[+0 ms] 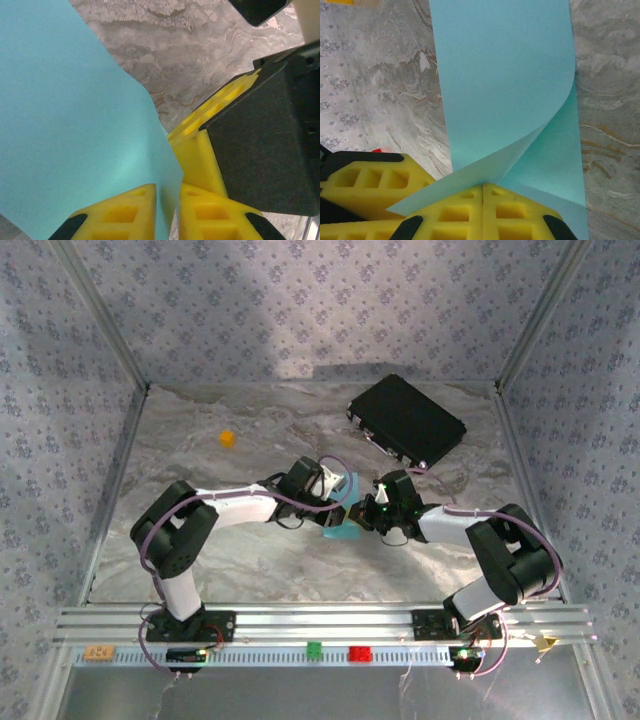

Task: Fold a paper plane with a square sheet of paper (pick it up from the middle)
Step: Fold the triangle a second time at the center of the table.

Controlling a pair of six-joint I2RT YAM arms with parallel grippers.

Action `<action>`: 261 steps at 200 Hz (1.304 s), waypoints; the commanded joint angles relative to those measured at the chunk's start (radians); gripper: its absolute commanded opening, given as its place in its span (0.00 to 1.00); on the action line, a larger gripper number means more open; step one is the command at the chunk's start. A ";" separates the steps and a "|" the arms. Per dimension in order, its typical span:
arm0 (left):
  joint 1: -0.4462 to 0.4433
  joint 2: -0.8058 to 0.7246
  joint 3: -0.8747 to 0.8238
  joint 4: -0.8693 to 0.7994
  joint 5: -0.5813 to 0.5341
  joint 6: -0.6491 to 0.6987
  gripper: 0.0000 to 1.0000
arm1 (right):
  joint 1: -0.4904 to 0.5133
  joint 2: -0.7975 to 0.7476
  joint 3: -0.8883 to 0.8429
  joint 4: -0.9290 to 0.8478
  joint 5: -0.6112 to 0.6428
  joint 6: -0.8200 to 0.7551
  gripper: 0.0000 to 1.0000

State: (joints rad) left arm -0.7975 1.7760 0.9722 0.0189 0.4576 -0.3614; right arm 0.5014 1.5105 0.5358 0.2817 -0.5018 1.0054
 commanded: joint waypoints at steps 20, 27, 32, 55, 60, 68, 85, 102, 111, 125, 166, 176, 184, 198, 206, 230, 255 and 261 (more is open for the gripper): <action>0.011 0.010 0.020 0.017 0.033 -0.005 0.20 | -0.009 0.011 0.008 0.005 -0.015 0.011 0.05; 0.011 0.009 0.020 0.021 0.034 -0.007 0.20 | -0.007 0.012 0.006 0.005 -0.015 0.012 0.05; 0.012 0.008 0.016 0.026 0.037 -0.008 0.21 | -0.008 0.012 0.006 0.005 -0.014 0.011 0.05; 0.015 0.001 0.006 0.047 0.048 -0.013 0.24 | -0.009 0.013 0.006 0.005 -0.014 0.013 0.05; 0.016 -0.003 0.002 0.052 0.048 -0.014 0.25 | -0.008 0.012 0.004 0.005 -0.015 0.012 0.05; 0.017 -0.008 -0.003 0.060 0.049 -0.017 0.25 | -0.008 0.011 0.003 0.005 -0.014 0.012 0.05; 0.019 -0.012 -0.009 0.067 0.048 -0.019 0.26 | -0.009 0.012 0.004 0.007 -0.015 0.013 0.05; 0.021 -0.008 -0.008 0.067 0.046 -0.019 0.26 | -0.008 0.011 0.003 0.005 -0.014 0.011 0.05; 0.022 -0.009 -0.009 0.071 0.045 -0.020 0.26 | -0.009 0.009 0.003 0.006 -0.015 0.011 0.05; 0.022 -0.004 -0.006 0.069 0.049 -0.019 0.24 | -0.007 0.009 0.004 0.007 -0.014 0.012 0.05; 0.023 -0.003 -0.006 0.065 0.042 -0.013 0.11 | -0.006 0.008 0.003 0.006 -0.014 0.013 0.05; 0.024 -0.003 -0.004 0.062 0.042 -0.009 0.07 | -0.008 0.006 0.002 0.004 -0.014 0.013 0.05; 0.024 -0.004 -0.004 0.055 0.038 -0.004 0.04 | -0.009 0.002 0.002 0.002 -0.013 0.012 0.05; 0.027 -0.006 -0.008 0.053 0.030 -0.002 0.01 | -0.008 -0.004 -0.003 -0.011 -0.006 0.010 0.05; 0.029 -0.007 -0.010 0.053 0.029 -0.002 0.01 | -0.005 -0.008 -0.002 -0.031 0.005 0.003 0.06; 0.035 -0.006 -0.009 0.049 0.032 -0.001 0.00 | 0.008 -0.017 0.007 -0.117 0.047 -0.035 0.05; 0.035 -0.004 -0.010 0.044 0.033 -0.003 0.00 | 0.018 -0.019 0.017 -0.181 0.076 -0.059 0.04; 0.035 -0.003 -0.009 0.044 0.033 -0.003 0.00 | 0.020 -0.017 0.017 -0.185 0.081 -0.061 0.05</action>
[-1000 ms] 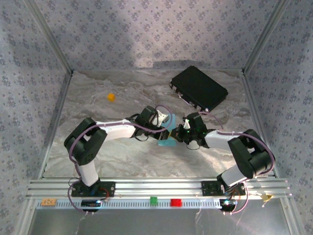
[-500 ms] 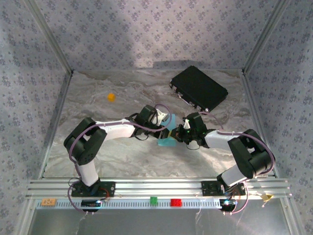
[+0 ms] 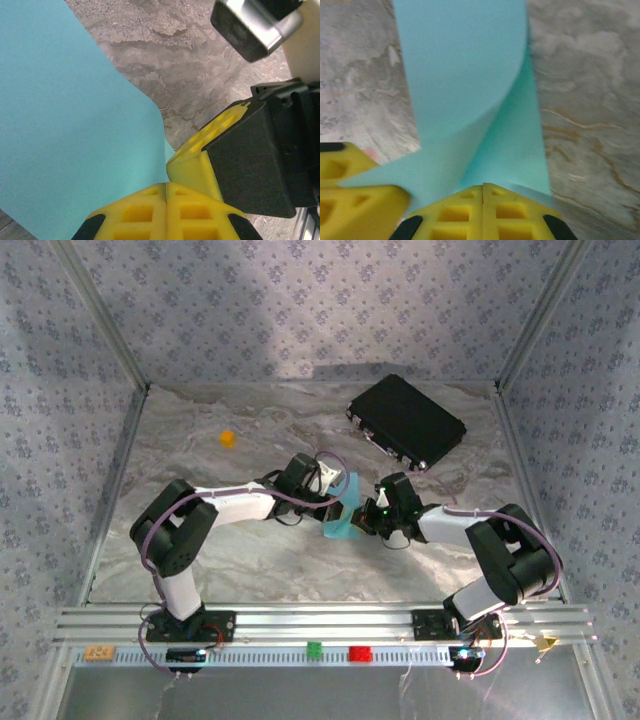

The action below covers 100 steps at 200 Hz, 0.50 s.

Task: Fold a paper plane with a square sheet of paper (pick it up from the middle)
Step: Fold the triangle a second time at the center of the table.

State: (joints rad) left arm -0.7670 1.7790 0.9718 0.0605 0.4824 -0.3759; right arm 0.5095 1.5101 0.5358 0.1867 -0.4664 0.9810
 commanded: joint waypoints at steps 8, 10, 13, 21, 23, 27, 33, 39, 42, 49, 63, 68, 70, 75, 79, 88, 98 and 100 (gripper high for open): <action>0.005 -0.006 -0.008 0.001 0.010 0.012 0.00 | 0.013 -0.014 0.020 -0.095 0.048 -0.040 0.05; 0.004 -0.006 -0.008 0.001 0.009 0.012 0.00 | 0.014 -0.012 0.021 -0.097 0.048 -0.041 0.05; 0.004 -0.006 -0.007 0.000 0.010 0.012 0.00 | 0.013 -0.010 0.023 -0.100 0.046 -0.043 0.05; 0.004 -0.006 -0.006 -0.005 0.008 0.015 0.00 | 0.015 -0.002 0.029 -0.106 0.044 -0.050 0.05; 0.005 -0.006 -0.004 -0.006 0.008 0.016 0.00 | 0.015 0.001 0.031 -0.109 0.043 -0.052 0.04; 0.004 -0.006 -0.004 -0.008 0.008 0.017 0.00 | 0.015 0.003 0.034 -0.115 0.043 -0.055 0.04; 0.004 -0.004 -0.003 -0.012 0.008 0.020 0.00 | 0.017 0.009 0.041 -0.136 0.047 -0.063 0.04; 0.004 -0.004 -0.001 -0.015 0.007 0.021 0.00 | 0.020 0.011 0.049 -0.162 0.060 -0.075 0.04; 0.004 -0.004 0.000 -0.017 0.007 0.021 0.00 | 0.021 0.012 0.055 -0.179 0.066 -0.081 0.04; 0.004 -0.004 -0.002 -0.018 0.006 0.022 0.00 | 0.022 0.014 0.067 -0.223 0.085 -0.100 0.03; 0.004 -0.003 -0.001 -0.015 0.005 0.017 0.00 | 0.022 0.012 0.082 -0.293 0.124 -0.134 0.03; 0.005 -0.002 -0.001 -0.013 0.006 0.013 0.00 | 0.021 0.012 0.085 -0.309 0.132 -0.144 0.03; 0.004 -0.001 0.000 -0.012 0.005 0.013 0.00 | 0.021 0.012 0.086 -0.314 0.134 -0.149 0.03; 0.004 0.000 0.001 -0.010 0.005 0.010 0.00 | 0.019 0.012 0.088 -0.326 0.139 -0.159 0.03; 0.004 0.000 0.002 -0.009 0.005 0.006 0.00 | 0.016 0.012 0.091 -0.334 0.138 -0.167 0.03; 0.004 0.003 0.004 -0.002 0.005 -0.007 0.00 | 0.012 0.013 0.097 -0.354 0.143 -0.183 0.03; 0.002 0.008 0.005 0.008 0.007 -0.020 0.00 | 0.007 0.014 0.101 -0.370 0.144 -0.197 0.03; 0.002 0.009 0.004 0.008 0.008 -0.023 0.00 | 0.005 0.013 0.103 -0.373 0.144 -0.200 0.03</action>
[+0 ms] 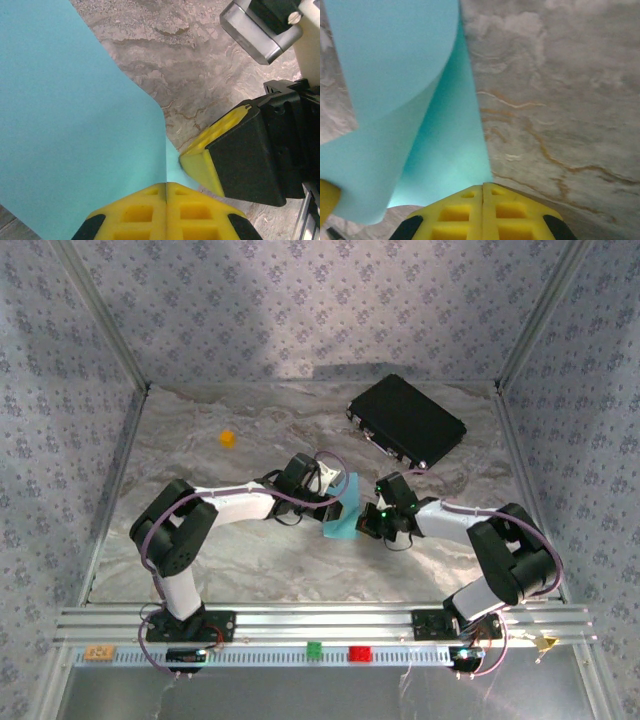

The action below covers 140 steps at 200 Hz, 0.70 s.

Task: Fold a paper plane with a square sheet of paper (pick it up from the middle)
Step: Fold the triangle a second time at the center of the table.

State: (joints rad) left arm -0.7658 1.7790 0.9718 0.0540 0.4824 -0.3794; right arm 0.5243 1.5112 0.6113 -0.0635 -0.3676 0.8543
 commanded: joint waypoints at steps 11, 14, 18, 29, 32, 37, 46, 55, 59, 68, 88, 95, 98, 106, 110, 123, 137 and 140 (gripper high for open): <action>-0.001 0.014 0.007 0.022 0.006 -0.033 0.00 | -0.016 0.012 0.032 -0.128 0.045 -0.084 0.03; -0.002 0.015 0.005 0.025 0.006 -0.037 0.00 | -0.017 0.011 0.033 -0.129 0.045 -0.086 0.03; -0.002 0.016 0.005 0.029 0.005 -0.043 0.00 | -0.018 0.011 0.036 -0.131 0.046 -0.091 0.03; -0.003 0.019 0.003 0.038 0.004 -0.053 0.00 | -0.021 0.008 0.050 -0.153 0.056 -0.108 0.03; -0.003 0.019 0.004 0.038 0.004 -0.054 0.00 | -0.022 0.006 0.053 -0.155 0.056 -0.113 0.03; -0.004 0.018 0.004 0.038 0.003 -0.056 0.00 | -0.023 0.004 0.057 -0.154 0.052 -0.119 0.03; -0.005 0.018 0.003 0.037 0.001 -0.056 0.00 | -0.020 -0.007 0.056 -0.141 0.041 -0.117 0.03; -0.005 0.017 0.004 0.037 0.001 -0.056 0.00 | -0.017 -0.020 0.052 -0.113 0.019 -0.107 0.04; -0.005 0.017 0.004 0.037 0.001 -0.056 0.00 | -0.015 -0.023 0.049 -0.097 0.007 -0.101 0.04; -0.005 0.017 0.004 0.036 -0.001 -0.055 0.00 | -0.008 -0.027 0.044 -0.066 -0.012 -0.087 0.04; -0.005 0.019 0.003 0.038 0.001 -0.056 0.00 | 0.007 -0.012 0.029 0.016 -0.054 -0.042 0.04; -0.004 0.020 0.004 0.037 0.001 -0.056 0.00 | 0.012 -0.003 0.024 0.041 -0.061 -0.028 0.05; -0.005 0.020 0.004 0.035 0.001 -0.056 0.00 | 0.015 0.001 0.022 0.047 -0.062 -0.024 0.05; -0.007 0.021 0.005 0.034 0.001 -0.054 0.00 | 0.018 0.012 0.023 0.042 -0.057 -0.022 0.05; -0.007 0.020 0.005 0.033 0.002 -0.053 0.00 | 0.017 0.016 0.024 0.036 -0.052 -0.025 0.05; -0.006 0.020 0.007 0.029 0.000 -0.051 0.00 | 0.010 0.029 0.024 0.004 -0.030 -0.033 0.05; -0.006 0.022 0.008 0.026 -0.001 -0.049 0.00 | -0.003 0.041 0.022 -0.029 -0.026 -0.051 0.05; -0.006 0.021 0.008 0.025 -0.003 -0.049 0.00 | -0.005 0.044 0.022 -0.037 -0.023 -0.057 0.05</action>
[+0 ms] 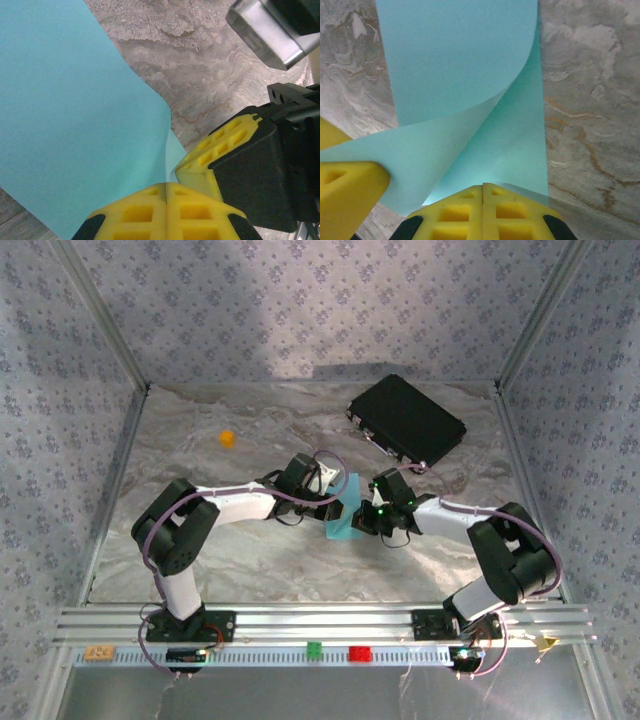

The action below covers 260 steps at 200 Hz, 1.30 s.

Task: Fold a paper plane with a square sheet of paper (pick it up from the middle)
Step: Fold the triangle a second time at the center of the table.

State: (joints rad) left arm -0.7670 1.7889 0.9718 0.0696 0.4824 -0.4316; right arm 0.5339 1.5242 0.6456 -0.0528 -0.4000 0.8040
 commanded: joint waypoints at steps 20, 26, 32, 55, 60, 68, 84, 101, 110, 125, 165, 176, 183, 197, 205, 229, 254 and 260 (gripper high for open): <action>-0.005 0.015 0.005 0.018 -0.001 -0.004 0.00 | -0.032 0.019 -0.009 -0.124 0.050 -0.044 0.04; -0.007 0.016 0.002 0.025 0.000 -0.011 0.00 | -0.037 0.011 -0.013 -0.136 0.059 -0.049 0.05; -0.006 0.017 0.000 0.033 0.004 -0.017 0.00 | -0.044 0.005 -0.018 -0.137 0.060 -0.052 0.05; -0.013 0.029 -0.004 0.064 0.017 -0.047 0.00 | -0.062 -0.007 -0.024 -0.127 0.049 -0.057 0.05; -0.015 0.032 -0.005 0.071 0.019 -0.053 0.00 | -0.062 -0.008 -0.022 -0.123 0.047 -0.059 0.05; -0.019 0.035 -0.007 0.084 0.020 -0.064 0.00 | -0.061 -0.009 -0.018 -0.120 0.044 -0.062 0.05; -0.024 0.040 -0.008 0.096 0.013 -0.075 0.00 | -0.056 -0.016 -0.013 -0.109 0.037 -0.060 0.05; -0.024 0.040 -0.010 0.098 0.004 -0.079 0.00 | -0.050 -0.031 -0.013 -0.083 0.027 -0.044 0.06; -0.024 0.040 -0.010 0.096 0.002 -0.079 0.00 | -0.045 -0.037 -0.015 -0.056 0.015 -0.030 0.06; -0.023 0.040 -0.010 0.096 0.002 -0.079 0.00 | -0.039 -0.037 -0.021 -0.002 -0.011 -0.002 0.06; -0.023 0.042 -0.009 0.090 -0.003 -0.073 0.00 | -0.025 0.009 -0.024 0.053 -0.021 0.037 0.06; -0.023 0.043 -0.004 0.080 -0.006 -0.066 0.00 | -0.026 0.025 -0.026 0.039 -0.011 0.038 0.06; -0.023 0.042 -0.004 0.073 -0.011 -0.061 0.00 | -0.028 0.031 -0.030 0.030 -0.002 0.037 0.05; -0.021 0.039 -0.001 0.054 -0.023 -0.046 0.00 | -0.031 0.042 -0.035 0.004 0.016 0.030 0.05; -0.019 0.038 0.001 0.041 -0.030 -0.035 0.00 | -0.032 0.044 -0.037 -0.009 0.025 0.025 0.04; -0.009 0.040 0.002 0.022 -0.051 -0.018 0.00 | -0.037 0.039 -0.039 -0.031 0.039 0.014 0.04; -0.004 0.046 0.004 0.012 -0.065 -0.009 0.00 | -0.038 0.034 -0.039 -0.030 0.036 0.009 0.04; -0.002 0.047 0.005 0.012 -0.067 -0.007 0.00 | -0.037 0.033 -0.038 -0.029 0.035 0.010 0.04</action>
State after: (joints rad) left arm -0.7788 1.8179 0.9718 0.1043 0.4370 -0.4698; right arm 0.4995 1.5520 0.6239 -0.0143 -0.4034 0.8223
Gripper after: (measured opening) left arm 0.044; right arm 0.053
